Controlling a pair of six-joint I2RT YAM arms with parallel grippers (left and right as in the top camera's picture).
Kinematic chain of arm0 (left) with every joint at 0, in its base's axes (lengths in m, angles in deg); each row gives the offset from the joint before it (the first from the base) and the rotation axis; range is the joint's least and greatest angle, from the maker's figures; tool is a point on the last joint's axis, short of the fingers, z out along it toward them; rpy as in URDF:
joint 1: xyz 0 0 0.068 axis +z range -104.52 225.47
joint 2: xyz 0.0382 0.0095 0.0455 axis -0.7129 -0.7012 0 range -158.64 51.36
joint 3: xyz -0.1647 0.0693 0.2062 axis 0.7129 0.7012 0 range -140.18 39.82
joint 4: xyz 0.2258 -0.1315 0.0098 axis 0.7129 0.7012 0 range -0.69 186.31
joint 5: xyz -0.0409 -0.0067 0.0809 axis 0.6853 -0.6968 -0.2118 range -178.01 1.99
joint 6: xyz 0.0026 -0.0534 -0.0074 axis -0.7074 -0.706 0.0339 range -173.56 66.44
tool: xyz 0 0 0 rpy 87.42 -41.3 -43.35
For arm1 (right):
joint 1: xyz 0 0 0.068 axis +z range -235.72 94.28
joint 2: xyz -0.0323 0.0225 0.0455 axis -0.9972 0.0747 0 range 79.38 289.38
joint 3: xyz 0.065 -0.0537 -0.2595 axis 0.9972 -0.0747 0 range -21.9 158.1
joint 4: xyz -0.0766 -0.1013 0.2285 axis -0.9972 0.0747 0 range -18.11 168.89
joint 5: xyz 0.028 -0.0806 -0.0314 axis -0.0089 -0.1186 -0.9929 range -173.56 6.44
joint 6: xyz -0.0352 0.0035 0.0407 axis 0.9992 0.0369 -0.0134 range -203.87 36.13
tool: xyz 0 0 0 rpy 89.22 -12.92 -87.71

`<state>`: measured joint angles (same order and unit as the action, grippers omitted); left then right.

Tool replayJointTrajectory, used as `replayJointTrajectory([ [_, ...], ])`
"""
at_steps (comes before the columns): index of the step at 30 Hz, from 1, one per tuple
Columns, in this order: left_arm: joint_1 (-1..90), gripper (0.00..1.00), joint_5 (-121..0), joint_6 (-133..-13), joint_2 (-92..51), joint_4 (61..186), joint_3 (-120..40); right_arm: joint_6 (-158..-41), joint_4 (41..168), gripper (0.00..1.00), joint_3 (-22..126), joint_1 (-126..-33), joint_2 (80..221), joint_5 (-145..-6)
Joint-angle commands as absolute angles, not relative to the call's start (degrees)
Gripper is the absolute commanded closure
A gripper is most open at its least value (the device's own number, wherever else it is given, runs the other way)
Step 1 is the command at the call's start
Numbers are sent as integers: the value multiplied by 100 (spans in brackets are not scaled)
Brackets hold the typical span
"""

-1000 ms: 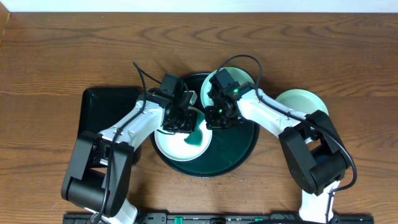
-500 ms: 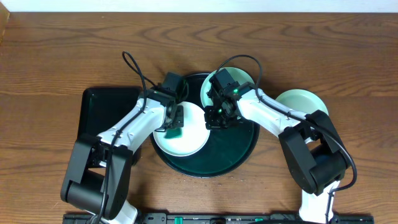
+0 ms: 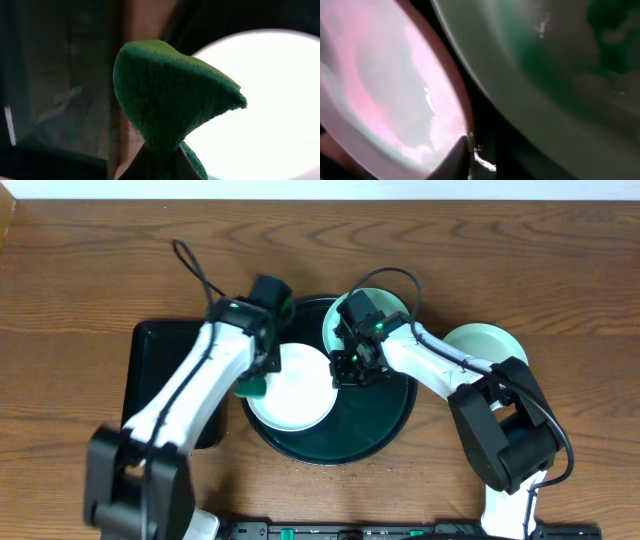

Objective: Clean dirty plates on tray and stack at the side

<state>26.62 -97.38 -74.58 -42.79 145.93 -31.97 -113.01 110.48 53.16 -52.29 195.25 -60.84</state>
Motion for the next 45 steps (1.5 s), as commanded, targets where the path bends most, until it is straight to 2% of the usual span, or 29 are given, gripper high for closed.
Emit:
replayJointTrajectory([
  [1,3065,93,-9898,-7534,-3704,14693,-3420,-11297,11063,78,5373,-5264,19672,-6256],
  [6,3753,93,-9898,-7530,-3547,14689,-3418,-11297,11045,80,5373,-5194,19672,-6322],
  [10,4306,93,-9900,-7530,-3567,14665,-3368,-11297,11015,98,5375,-5135,19674,-6368],
  [18,5106,93,-9898,-7532,-3571,14536,-3365,-10965,11111,99,5458,-5106,19355,-6457],
  [24,5126,93,-9898,-7530,-3571,14591,-3365,-10593,11225,99,5458,-4807,18410,-7937],
  [28,5126,93,-9895,-7532,-3571,14606,-3365,-10523,11351,99,5458,-4481,17777,-9439],
  [34,5126,93,-9898,-7532,-3571,14606,-3365,-10204,11273,99,5458,-3843,17322,-11179],
  [38,5126,93,-9898,-7530,-3571,14608,-3354,-10410,11290,92,5448,-3902,17506,-9823],
  [42,5126,93,-9900,-7528,-3578,14606,-3352,-10930,11533,92,5448,-4197,17812,-8892],
  [45,5126,92,-9900,-7528,-3578,14606,-3352,-11159,11679,87,5448,-4400,18144,-8267],
])
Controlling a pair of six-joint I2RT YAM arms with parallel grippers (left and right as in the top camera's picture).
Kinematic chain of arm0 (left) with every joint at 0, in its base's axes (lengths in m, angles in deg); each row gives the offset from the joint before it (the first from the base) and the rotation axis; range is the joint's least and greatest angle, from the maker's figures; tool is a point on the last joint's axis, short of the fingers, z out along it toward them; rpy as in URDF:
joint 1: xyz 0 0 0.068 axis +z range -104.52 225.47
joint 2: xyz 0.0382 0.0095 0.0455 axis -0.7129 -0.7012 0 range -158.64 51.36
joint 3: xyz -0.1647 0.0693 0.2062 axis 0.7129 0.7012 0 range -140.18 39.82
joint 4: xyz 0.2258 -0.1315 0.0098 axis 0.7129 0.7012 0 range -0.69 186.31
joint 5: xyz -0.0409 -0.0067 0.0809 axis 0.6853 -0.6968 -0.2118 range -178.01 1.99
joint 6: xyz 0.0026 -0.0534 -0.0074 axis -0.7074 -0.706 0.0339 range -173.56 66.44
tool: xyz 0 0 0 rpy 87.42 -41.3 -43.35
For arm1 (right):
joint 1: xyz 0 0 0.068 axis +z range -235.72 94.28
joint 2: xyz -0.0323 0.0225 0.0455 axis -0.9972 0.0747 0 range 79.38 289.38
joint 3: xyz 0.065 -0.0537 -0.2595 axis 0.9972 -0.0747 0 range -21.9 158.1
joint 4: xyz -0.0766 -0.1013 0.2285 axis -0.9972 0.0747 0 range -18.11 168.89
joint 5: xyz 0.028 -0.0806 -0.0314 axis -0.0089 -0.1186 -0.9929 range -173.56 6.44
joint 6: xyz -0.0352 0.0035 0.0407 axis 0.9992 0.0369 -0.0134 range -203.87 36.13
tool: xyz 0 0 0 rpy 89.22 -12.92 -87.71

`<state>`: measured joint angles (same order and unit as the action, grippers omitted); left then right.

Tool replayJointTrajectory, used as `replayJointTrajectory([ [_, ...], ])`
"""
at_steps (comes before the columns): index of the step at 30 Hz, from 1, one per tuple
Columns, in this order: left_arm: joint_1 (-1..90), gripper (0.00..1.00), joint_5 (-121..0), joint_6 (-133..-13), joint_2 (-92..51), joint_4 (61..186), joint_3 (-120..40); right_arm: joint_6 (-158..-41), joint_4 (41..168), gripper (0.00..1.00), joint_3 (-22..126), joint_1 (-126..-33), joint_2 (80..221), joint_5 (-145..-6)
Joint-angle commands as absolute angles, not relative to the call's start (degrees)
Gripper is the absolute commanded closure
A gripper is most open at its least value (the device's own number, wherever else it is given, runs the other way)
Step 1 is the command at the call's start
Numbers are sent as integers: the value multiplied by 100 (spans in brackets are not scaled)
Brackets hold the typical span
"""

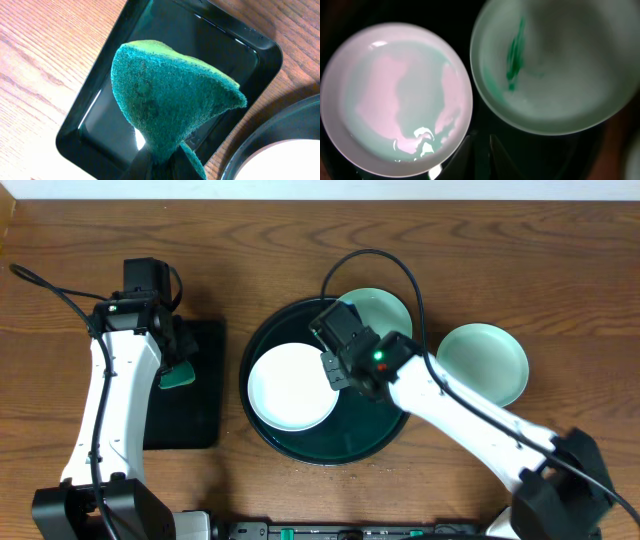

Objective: Clean dirty plates on tray and stack at the side

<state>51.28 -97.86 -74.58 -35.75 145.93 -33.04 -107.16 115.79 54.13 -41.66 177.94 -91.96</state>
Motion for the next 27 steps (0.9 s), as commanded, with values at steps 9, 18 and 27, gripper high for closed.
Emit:
replayJointTrajectory([
  [9,5126,93,-9900,-7528,-3578,14606,-3352,-11323,11520,83,5450,-4673,19283,-7137],
  [18,5126,93,-9900,-7528,-3578,14604,-3352,-11404,11388,77,5450,-4923,19357,-6846],
  [27,5126,93,-9900,-7528,-3578,14602,-3352,-11625,11316,69,5450,-4938,19599,-6774],
])
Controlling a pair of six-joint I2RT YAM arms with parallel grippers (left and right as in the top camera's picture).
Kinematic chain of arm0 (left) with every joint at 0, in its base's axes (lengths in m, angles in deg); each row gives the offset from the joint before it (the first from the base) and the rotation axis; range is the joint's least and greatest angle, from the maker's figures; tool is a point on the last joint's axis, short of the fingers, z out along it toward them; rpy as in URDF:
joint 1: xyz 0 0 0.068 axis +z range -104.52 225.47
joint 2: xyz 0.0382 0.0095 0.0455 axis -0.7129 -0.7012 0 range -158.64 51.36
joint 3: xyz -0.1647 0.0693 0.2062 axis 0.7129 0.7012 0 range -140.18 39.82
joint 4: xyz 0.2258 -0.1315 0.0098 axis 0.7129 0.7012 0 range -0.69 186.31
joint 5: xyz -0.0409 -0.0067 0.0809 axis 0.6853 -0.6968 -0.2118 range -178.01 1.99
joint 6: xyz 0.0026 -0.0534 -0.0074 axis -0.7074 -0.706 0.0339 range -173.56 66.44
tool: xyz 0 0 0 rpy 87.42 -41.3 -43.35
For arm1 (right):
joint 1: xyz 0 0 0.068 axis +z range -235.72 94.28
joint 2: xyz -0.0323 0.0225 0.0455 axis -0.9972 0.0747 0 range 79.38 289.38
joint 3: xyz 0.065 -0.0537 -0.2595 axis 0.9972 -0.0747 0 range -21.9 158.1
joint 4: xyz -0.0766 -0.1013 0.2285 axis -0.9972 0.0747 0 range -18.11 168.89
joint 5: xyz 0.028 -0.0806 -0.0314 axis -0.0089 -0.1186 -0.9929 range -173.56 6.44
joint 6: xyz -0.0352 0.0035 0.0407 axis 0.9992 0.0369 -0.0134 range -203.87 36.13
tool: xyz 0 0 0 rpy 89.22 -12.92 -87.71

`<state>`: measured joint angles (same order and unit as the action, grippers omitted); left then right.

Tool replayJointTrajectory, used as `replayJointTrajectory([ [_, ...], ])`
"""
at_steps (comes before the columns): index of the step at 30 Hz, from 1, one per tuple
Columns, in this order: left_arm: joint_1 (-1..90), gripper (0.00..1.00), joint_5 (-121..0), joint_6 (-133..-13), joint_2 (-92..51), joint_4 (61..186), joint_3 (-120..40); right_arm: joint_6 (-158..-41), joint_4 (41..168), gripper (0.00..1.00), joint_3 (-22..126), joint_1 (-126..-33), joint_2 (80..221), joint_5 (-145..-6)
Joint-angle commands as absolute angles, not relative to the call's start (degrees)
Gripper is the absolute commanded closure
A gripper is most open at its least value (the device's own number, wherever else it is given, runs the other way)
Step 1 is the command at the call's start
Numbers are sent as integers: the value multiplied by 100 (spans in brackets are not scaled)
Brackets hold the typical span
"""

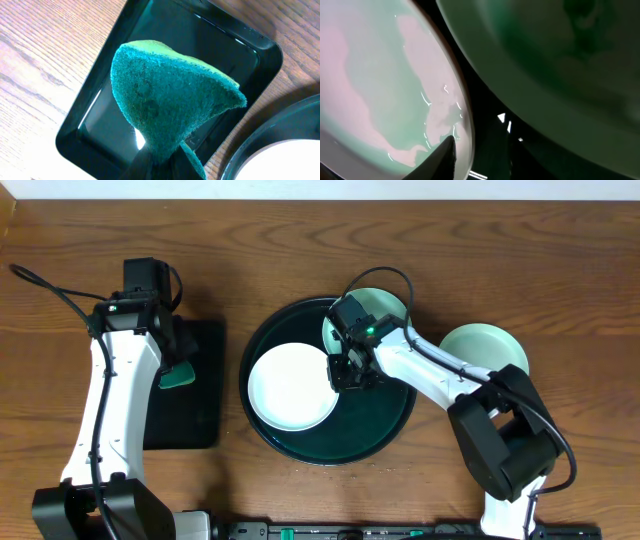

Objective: Clean dirty plates on tray and stack at the side

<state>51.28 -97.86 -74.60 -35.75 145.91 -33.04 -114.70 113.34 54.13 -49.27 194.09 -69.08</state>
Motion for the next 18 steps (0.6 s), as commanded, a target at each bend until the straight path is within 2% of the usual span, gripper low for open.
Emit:
replayJointTrajectory([
  [1,5126,93,-9900,-7528,-3578,14602,-3352,-11625,11297,70,5450,-4958,19641,-6709],
  [4,5126,93,-9898,-7530,-3578,14602,-3352,-11712,11190,73,5450,-4986,19672,-6650],
  [7,5126,93,-9900,-7528,-3578,14602,-3352,-11774,11037,81,5450,-4953,19672,-6654],
  [9,5126,93,-9900,-7528,-3578,14602,-3352,-11771,11028,87,5450,-4940,19674,-6656],
  [11,5126,93,-9900,-7528,-3578,14602,-3352,-11769,11065,97,5450,-4940,19674,-6656],
  [18,5126,93,-9900,-7528,-3578,14602,-3352,-11719,11146,99,5458,-4964,19643,-6654],
])
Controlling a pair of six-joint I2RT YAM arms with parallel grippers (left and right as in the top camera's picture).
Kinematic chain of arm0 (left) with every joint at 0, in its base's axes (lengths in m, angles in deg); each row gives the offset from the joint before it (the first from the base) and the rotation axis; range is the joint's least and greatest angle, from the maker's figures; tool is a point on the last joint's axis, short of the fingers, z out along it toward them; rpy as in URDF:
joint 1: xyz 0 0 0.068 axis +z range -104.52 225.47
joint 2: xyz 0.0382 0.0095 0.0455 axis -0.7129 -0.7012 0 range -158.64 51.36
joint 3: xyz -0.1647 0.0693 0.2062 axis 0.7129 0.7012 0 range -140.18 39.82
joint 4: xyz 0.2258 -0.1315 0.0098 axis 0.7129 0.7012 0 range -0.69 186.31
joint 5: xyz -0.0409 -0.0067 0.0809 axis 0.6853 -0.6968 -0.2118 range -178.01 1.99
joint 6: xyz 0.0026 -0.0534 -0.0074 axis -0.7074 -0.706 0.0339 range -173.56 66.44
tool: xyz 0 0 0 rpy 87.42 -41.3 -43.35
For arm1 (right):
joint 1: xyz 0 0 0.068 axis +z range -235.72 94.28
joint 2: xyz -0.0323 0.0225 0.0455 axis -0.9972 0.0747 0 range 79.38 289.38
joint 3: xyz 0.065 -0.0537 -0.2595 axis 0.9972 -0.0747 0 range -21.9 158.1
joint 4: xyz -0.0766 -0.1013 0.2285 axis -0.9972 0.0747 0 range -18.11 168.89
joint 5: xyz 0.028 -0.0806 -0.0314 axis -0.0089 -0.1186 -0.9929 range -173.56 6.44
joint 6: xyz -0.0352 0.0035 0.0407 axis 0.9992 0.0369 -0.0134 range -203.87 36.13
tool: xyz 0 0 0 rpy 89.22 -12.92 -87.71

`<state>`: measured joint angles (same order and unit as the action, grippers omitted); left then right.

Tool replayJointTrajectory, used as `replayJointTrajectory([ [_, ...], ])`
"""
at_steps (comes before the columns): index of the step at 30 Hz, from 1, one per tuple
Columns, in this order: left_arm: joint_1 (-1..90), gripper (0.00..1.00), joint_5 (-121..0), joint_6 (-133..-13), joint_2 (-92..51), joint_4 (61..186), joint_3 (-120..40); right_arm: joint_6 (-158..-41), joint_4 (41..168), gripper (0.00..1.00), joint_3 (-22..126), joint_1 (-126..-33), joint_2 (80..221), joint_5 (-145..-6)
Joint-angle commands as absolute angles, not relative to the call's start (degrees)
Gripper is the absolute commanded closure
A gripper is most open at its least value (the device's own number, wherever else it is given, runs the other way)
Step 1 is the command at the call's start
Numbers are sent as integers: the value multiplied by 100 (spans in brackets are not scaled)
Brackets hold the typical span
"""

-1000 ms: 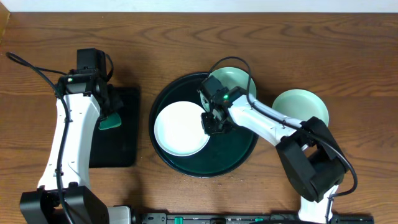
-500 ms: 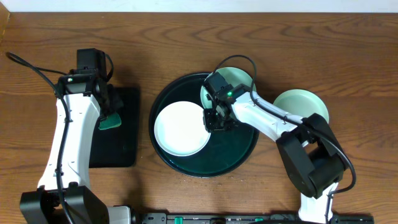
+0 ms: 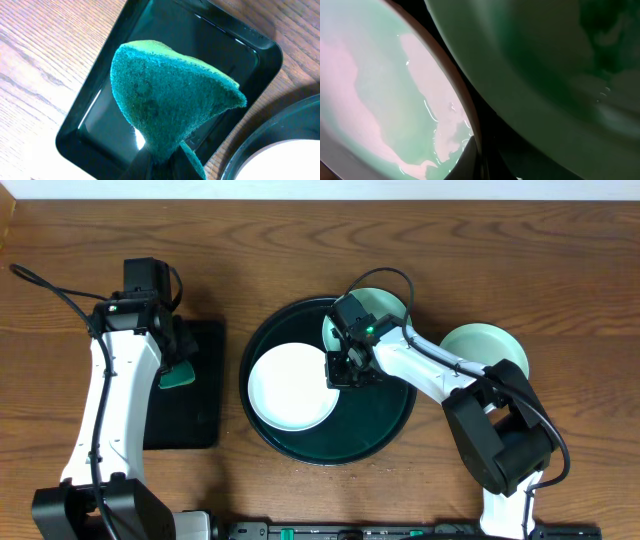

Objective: Clean dirty plates on tray and stack at the side

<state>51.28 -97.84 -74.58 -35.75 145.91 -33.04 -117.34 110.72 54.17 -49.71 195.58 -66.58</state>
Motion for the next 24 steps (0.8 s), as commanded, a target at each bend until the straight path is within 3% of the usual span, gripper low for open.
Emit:
replayJointTrajectory([
  [1,5126,93,-9900,-7528,-3578,14602,-3352,-11677,11146,99,5458,-4962,19602,-6656],
  [5,5126,93,-9900,-7528,-3578,14602,-3352,-11197,11133,99,5458,-4918,19186,-6842],
  [15,5126,93,-9900,-7528,-3578,14604,-3352,-10685,11266,99,5458,-4293,18002,-8822],
  [24,5126,93,-9902,-7528,-3578,14602,-3352,-9959,11404,99,5458,-3653,17333,-11714],
])
